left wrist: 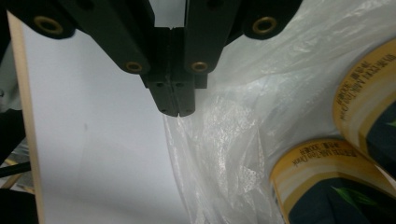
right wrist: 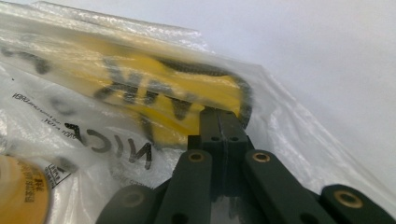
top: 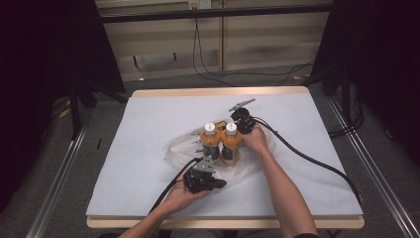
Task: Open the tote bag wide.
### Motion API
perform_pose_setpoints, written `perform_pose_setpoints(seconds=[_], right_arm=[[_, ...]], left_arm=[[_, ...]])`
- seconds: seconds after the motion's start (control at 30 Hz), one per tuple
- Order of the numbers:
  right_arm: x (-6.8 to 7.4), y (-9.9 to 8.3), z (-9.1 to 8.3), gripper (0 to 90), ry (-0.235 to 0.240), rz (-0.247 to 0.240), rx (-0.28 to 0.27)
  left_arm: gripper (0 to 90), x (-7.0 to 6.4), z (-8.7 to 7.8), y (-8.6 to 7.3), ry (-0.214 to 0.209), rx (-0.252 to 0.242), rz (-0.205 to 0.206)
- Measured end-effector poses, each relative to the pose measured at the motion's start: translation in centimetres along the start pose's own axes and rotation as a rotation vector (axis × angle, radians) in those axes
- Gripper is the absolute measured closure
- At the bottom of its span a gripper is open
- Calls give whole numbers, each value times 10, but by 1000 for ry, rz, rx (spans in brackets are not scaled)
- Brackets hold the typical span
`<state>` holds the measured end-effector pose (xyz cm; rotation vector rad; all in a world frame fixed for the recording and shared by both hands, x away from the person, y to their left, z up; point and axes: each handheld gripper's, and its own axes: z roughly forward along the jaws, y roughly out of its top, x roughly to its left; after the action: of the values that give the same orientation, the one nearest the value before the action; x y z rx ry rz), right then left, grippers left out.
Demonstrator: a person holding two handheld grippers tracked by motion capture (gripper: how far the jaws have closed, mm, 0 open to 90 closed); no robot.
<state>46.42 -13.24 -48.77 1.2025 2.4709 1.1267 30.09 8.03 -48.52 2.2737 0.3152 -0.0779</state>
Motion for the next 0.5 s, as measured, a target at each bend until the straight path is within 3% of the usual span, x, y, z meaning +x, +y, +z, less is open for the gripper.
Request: perform_pose_setpoints(seconds=[0.03,0.07,0.13,0.33,0.37,0.43,0.5], right_arm=[[-1,1,1,900,-5,-4,0],[-1,1,1,900,-6,-1,3],[-1,3,2,900,-12,-5,5],[-5,6,6,900,-28,16,-5],[-6,6,7,900,-26,21,-12],[-7,8,8,900,-26,39,-12],[-7,12,10,900,-59,47,-3]], left_arm=[[900,0,1,0,3,-5,6],[900,-1,-1,1,6,21,10],[900,-2,0,1,-1,6,0],[900,-8,1,1,-19,16,19],[900,-7,-1,2,-18,38,22],[900,-6,1,1,-28,19,9],[900,-7,0,2,-27,30,16]])
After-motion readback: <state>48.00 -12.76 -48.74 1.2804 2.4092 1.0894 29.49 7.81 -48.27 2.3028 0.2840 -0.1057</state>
